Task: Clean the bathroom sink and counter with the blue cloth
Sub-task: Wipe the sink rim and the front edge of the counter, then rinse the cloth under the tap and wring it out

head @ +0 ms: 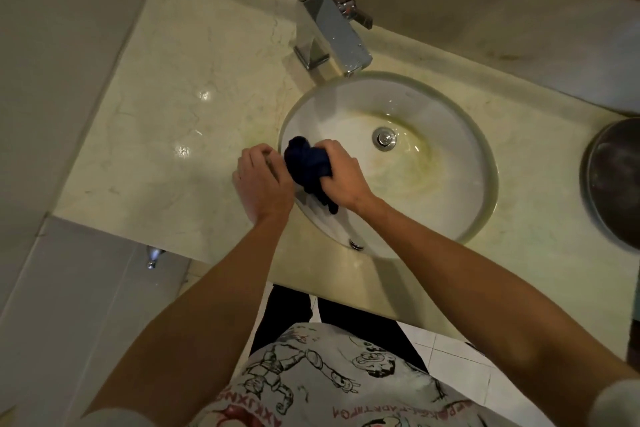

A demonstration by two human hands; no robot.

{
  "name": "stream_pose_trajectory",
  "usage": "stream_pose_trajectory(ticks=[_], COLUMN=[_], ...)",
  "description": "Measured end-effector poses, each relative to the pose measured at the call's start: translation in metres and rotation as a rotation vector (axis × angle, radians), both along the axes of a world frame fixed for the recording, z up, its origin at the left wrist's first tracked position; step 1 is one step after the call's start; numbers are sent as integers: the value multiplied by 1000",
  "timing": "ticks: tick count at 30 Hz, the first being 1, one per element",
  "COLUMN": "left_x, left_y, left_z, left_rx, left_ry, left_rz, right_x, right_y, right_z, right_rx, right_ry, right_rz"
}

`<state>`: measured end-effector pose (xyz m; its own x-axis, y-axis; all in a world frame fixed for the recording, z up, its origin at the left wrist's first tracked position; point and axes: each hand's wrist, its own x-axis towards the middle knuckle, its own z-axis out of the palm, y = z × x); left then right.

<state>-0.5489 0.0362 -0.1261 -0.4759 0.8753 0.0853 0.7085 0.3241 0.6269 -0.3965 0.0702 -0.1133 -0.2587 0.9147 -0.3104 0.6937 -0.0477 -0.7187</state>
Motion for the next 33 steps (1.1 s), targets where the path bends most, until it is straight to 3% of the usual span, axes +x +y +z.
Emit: stream_pose_trajectory(ticks=[5, 9, 11, 13, 15, 17, 19, 23, 25, 29, 33], left_x=[4, 33, 66, 99, 125, 143, 155, 141, 129, 114, 105], left_y=[-1, -1, 11, 34, 54, 67, 77, 96, 101, 110, 116], left_z=[4, 17, 30, 51, 65, 71, 71, 56, 53, 43, 28], left_rx=[-17, -11, -162, -381, -426, -382, -348, -253, -251, -248, -248], left_ry=[-35, -101, -396, -810, -996, -1005, -947, -759, -702, -682, -667], left_rz=[12, -165, -235, -209, -206, -160, -29, 71, 11, -72, -89], right_x=[48, 78, 87, 94, 97, 97, 96, 123, 134, 115, 76], right_y=[1, 5, 6, 6, 5, 6, 8, 35, 55, 126, 179], right_z=[23, 33, 36, 38, 36, 30, 25, 27, 35, 65, 85], right_rx=[-318, -336, -260, -105, 104, 265, 317, 52, 16, 200, 216], right_ry=[556, 714, 682, 577, 391, 204, 166, 235, 256, 237, 245], right_rz=[-563, -717, -720, -669, -563, -451, -356, -51, -108, -413, -228])
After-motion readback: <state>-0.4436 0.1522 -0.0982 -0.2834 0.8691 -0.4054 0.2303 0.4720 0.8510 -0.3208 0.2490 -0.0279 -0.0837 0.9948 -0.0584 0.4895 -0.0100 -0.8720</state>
